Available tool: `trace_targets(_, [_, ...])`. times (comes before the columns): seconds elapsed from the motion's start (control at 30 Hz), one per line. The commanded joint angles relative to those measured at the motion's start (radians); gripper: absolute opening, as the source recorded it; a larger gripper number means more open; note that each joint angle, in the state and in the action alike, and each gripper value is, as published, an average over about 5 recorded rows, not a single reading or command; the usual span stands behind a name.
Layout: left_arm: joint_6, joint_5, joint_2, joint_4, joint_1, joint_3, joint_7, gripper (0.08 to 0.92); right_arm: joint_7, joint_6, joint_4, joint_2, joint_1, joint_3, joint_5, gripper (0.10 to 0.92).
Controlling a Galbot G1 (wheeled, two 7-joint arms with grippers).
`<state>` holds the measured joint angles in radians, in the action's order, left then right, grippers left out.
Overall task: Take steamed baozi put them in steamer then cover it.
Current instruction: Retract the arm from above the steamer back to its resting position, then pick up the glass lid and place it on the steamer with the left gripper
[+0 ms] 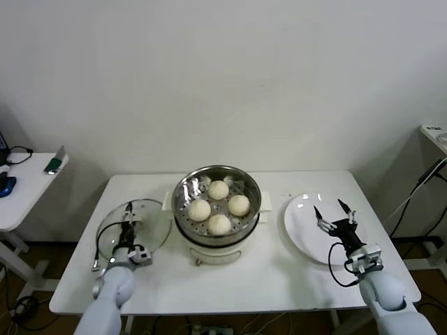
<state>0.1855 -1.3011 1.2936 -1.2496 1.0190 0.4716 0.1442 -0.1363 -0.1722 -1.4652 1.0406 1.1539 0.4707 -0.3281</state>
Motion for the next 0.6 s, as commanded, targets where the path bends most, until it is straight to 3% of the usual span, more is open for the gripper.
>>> trace_targets(0.03, [-0.010, 0.015, -0.001, 0.014, -0.014, -0.007, -0.006, 0.533, -0.003, -0.004, 0.009, 0.002, -0.001, 0.003, 0.009, 0.823])
trace_targets(0.43, [-0.049, 0.040, -0.046, -0.063, 0.022, 0.012, -0.008, 0.183, -0.011, -0.018, 0.037, 0.001, -0.005, 0.018, 0.022, 0.823])
trace_targets(0.6, [-0.062, 0.063, -0.089, -0.159, 0.069, 0.036, -0.002, 0.148, -0.018, -0.021, 0.049, 0.000, -0.012, 0.015, 0.022, 0.823])
